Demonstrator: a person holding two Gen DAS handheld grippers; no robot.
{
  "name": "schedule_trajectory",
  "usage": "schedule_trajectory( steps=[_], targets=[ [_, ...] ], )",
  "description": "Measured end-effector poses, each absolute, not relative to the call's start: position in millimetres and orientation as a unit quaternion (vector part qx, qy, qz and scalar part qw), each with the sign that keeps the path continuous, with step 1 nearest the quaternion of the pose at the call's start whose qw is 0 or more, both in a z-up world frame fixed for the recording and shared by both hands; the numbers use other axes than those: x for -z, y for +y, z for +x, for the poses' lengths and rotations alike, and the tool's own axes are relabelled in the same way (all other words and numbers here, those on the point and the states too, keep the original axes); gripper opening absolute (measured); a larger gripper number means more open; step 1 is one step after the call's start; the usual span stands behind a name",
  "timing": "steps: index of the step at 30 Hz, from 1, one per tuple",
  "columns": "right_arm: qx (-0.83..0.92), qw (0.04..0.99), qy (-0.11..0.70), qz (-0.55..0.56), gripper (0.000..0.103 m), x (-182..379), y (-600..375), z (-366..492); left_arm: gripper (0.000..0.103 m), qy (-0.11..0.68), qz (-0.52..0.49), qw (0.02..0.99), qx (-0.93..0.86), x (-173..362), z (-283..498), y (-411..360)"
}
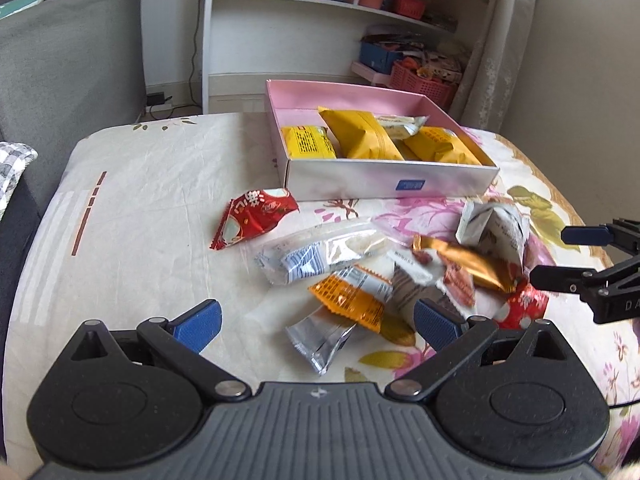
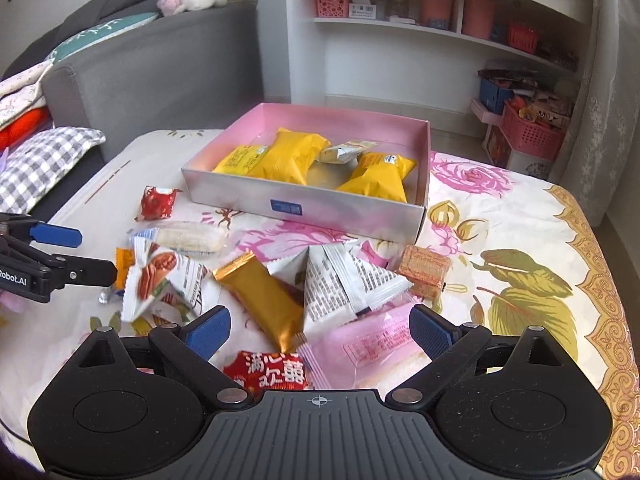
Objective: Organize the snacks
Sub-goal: 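Move both grippers back over the remaining snack pile, then grasp the silver wrapped snack with the left gripper while the right grasps the red packet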
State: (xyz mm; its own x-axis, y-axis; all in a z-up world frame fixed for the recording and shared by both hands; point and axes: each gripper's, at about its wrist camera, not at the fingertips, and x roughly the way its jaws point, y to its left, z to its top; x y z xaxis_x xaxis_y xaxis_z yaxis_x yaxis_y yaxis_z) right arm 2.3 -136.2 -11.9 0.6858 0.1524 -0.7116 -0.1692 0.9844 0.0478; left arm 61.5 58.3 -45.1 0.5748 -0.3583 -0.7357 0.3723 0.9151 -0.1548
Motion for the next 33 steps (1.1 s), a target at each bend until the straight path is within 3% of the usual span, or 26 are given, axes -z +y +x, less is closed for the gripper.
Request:
schedule_trajectory(
  steps=[7,10,24,33],
  targets=[
    [-0.109,0.92,0.375,-0.036,0.098,33.3,-130.5,-14.2,0.102,0.402,0.044,0.88,0.251,64.2,54.1,66.1],
    [-0.116,0.917,0.378,-0.055,0.098,44.8,-128.6,-20.6,0.096,0.409,0.049,0.872,0.263,70.4,55.3,64.8],
    [-0.122,0.918,0.377,-0.021,0.103,65.4,-131.9,-29.3,0.087,0.376,0.119,0.874,0.283,76.4,48.7,44.8],
    [-0.144,0.91,0.387,-0.027,0.103,63.2,-129.4,-38.1,0.054,0.373,0.117,0.877,0.281,71.6,51.1,39.1]
  ],
)
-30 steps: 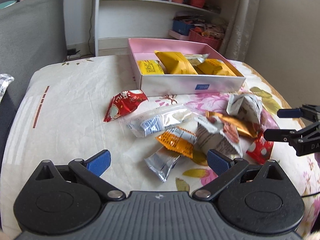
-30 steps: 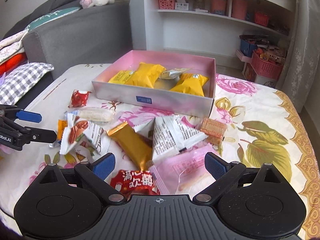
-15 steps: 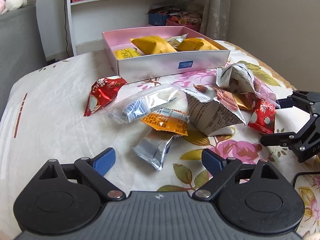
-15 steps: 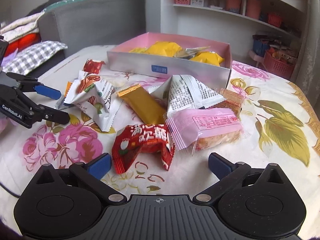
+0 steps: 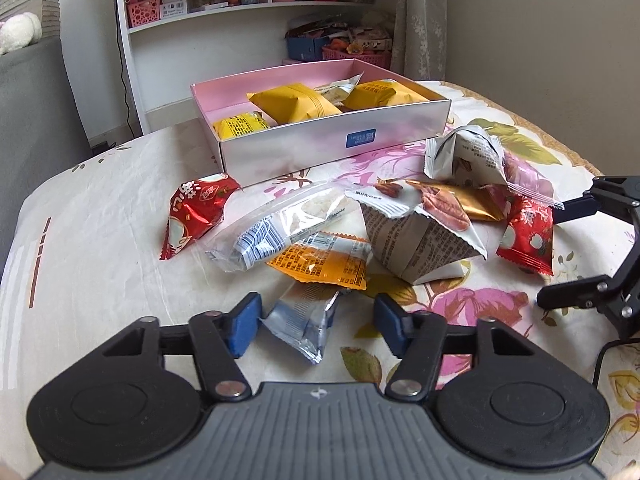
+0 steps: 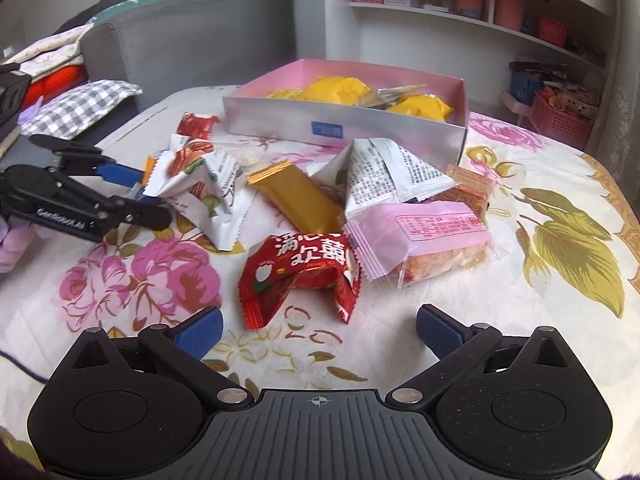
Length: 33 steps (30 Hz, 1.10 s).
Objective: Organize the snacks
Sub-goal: 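Grasp the silver wrapped snack with the left gripper while the right grasps the red packet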
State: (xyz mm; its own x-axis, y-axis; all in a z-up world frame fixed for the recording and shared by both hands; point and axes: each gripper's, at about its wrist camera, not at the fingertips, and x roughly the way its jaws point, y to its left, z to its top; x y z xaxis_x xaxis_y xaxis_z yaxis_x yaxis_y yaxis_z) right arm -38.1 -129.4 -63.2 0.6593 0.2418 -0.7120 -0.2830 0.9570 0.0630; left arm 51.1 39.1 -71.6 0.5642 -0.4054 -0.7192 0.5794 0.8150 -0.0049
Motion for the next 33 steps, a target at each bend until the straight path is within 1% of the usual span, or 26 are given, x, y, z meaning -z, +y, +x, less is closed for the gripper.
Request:
schedule_trajectory(
  steps=[4,5,6,8,12,16,18,19,22,24,25,26,30,31,33],
  targets=[
    [-0.158,0.912,0.378,-0.024,0.098,61.9,-125.9,-37.5,0.042,0.378,0.121,0.873,0.283,68.9,51.5,35.9],
    [-0.16,0.912,0.377,-0.023,0.095,61.2,-125.0,-37.0,0.038,0.38,0.121,0.872,0.283,68.3,50.7,36.0],
    [-0.163,0.912,0.376,-0.023,0.093,60.4,-123.9,-36.4,0.037,0.382,0.122,0.871,0.283,67.8,49.8,35.9],
    [-0.167,0.912,0.374,-0.019,0.087,58.9,-122.3,-34.9,0.033,0.386,0.122,0.87,0.283,67.0,48.1,35.9],
    [-0.165,0.913,0.372,-0.018,0.079,57.4,-119.1,-31.4,0.032,0.398,0.119,0.864,0.285,65.0,44.9,36.7],
    [-0.16,0.915,0.371,-0.009,0.065,55.9,-119.0,-27.0,0.033,0.408,0.116,0.858,0.292,63.8,42.6,36.3],
    [-0.16,0.914,0.373,-0.003,0.063,55.2,-119.5,-25.7,0.037,0.405,0.114,0.859,0.292,64.7,41.5,35.2],
    [-0.159,0.914,0.373,-0.003,0.061,55.2,-119.2,-25.5,0.042,0.404,0.113,0.859,0.294,65.2,41.3,33.8],
    [-0.16,0.914,0.372,-0.009,0.058,55.2,-117.5,-25.5,0.044,0.401,0.12,0.859,0.294,66.0,41.0,27.4],
    [-0.161,0.914,0.372,-0.013,0.056,55.3,-116.7,-25.9,0.04,0.401,0.127,0.859,0.293,65.3,40.8,22.8],
    [-0.163,0.914,0.372,-0.013,0.053,55.0,-116.6,-26.1,0.031,0.403,0.129,0.858,0.293,64.3,40.8,21.2],
    [-0.166,0.913,0.373,-0.009,0.051,54.4,-117.4,-25.8,0.03,0.407,0.128,0.856,0.293,63.3,40.6,20.1],
    [-0.176,0.909,0.379,0.008,0.047,52.7,-120.8,-24.5,0.024,0.422,0.132,0.847,0.294,59.8,35.4,17.2],
    [-0.177,0.908,0.38,0.012,0.047,52.3,-121.4,-24.3,0.021,0.427,0.13,0.844,0.297,58.3,34.3,17.1],
    [-0.182,0.905,0.385,0.022,0.046,51.2,-121.7,-23.5,0.02,0.435,0.122,0.841,0.298,55.2,32.1,17.7]
  ],
)
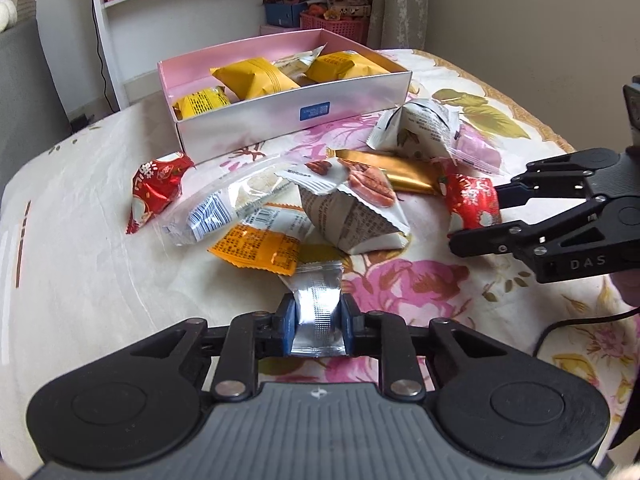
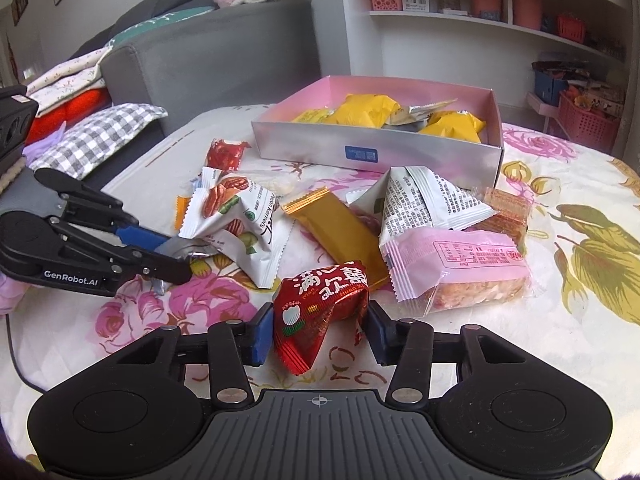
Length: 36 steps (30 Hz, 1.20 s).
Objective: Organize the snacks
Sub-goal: 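Grasp the silver wrapped snack with the left gripper while the right grasps the red packet, then carry the silver snack with the left gripper while the right carries the red packet over the box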
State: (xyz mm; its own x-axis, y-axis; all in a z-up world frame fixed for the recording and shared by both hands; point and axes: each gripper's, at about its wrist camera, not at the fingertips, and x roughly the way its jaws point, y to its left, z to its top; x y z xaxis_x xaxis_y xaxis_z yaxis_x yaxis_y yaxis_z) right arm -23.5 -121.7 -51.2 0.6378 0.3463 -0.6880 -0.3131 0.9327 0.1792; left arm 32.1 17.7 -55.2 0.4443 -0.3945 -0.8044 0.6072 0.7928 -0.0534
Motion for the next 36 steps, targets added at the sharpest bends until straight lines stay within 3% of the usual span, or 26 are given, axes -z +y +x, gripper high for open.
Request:
schedule_trajectory(
  steps=[20,36],
  targets=[
    [-0.217,0.908,0.342,0.108,0.045,-4.3,-119.6,-19.4,0.019,0.384,0.061,0.879,0.276,2.1,32.9,26.9],
    [-0.125,0.904,0.351,0.208,0.045,-25.1,-140.9,57.3,0.019,0.381,-0.048,0.902,0.199,-10.3,79.8,28.1]
  ],
)
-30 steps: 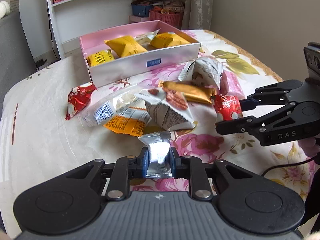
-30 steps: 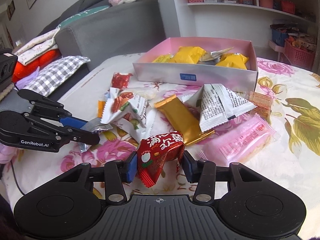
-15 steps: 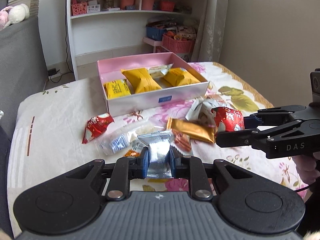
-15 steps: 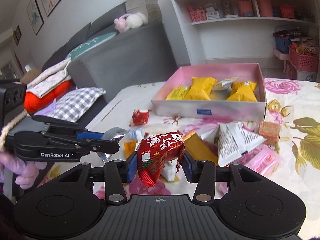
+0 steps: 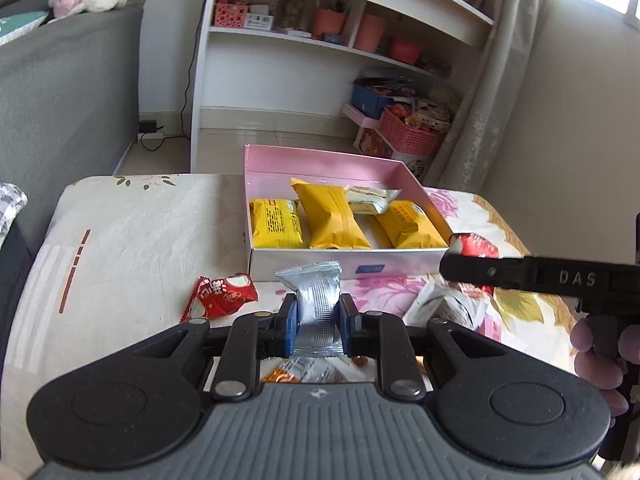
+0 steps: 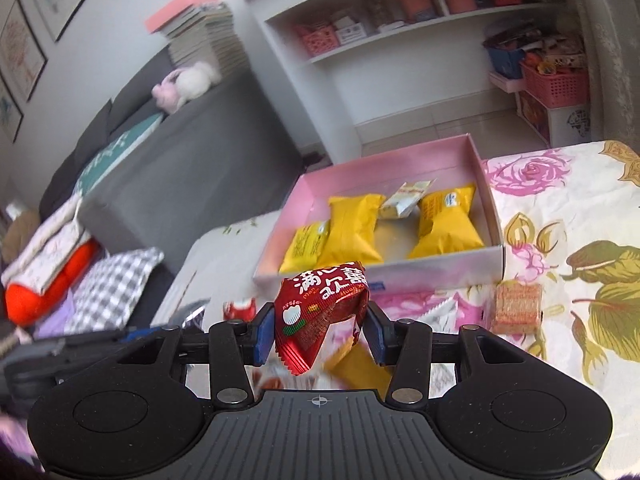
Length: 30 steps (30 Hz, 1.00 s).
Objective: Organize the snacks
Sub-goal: 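Carry the silver snack with the left gripper while the right carries the red packet over the box, then lower both snacks into the pink box and open both grippers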
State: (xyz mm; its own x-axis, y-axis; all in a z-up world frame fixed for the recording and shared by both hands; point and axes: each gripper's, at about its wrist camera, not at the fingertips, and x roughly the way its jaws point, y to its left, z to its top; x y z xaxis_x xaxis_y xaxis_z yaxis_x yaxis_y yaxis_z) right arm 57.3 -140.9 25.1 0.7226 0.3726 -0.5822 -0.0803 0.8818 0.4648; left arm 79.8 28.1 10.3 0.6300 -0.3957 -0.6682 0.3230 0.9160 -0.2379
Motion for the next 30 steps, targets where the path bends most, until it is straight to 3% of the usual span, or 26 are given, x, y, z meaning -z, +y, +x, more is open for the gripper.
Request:
schedule_trajectory(
  steps=[10,17,30],
  targets=[
    [-0.104,0.894,0.351,0.259,0.045,-1.9,-166.8,109.5,0.019,0.389,-0.054,0.897,0.202,-2.3,128.7,5.9],
    [-0.111,0.888,0.364,0.257,0.045,14.0,-175.6,132.7,0.019,0.374,0.026,0.905,0.2,11.5,164.9,-31.2],
    [-0.114,0.88,0.373,0.271,0.046,33.5,-190.3,155.6,0.019,0.342,0.075,0.92,0.174,28.3,204.9,-49.8]
  ],
)
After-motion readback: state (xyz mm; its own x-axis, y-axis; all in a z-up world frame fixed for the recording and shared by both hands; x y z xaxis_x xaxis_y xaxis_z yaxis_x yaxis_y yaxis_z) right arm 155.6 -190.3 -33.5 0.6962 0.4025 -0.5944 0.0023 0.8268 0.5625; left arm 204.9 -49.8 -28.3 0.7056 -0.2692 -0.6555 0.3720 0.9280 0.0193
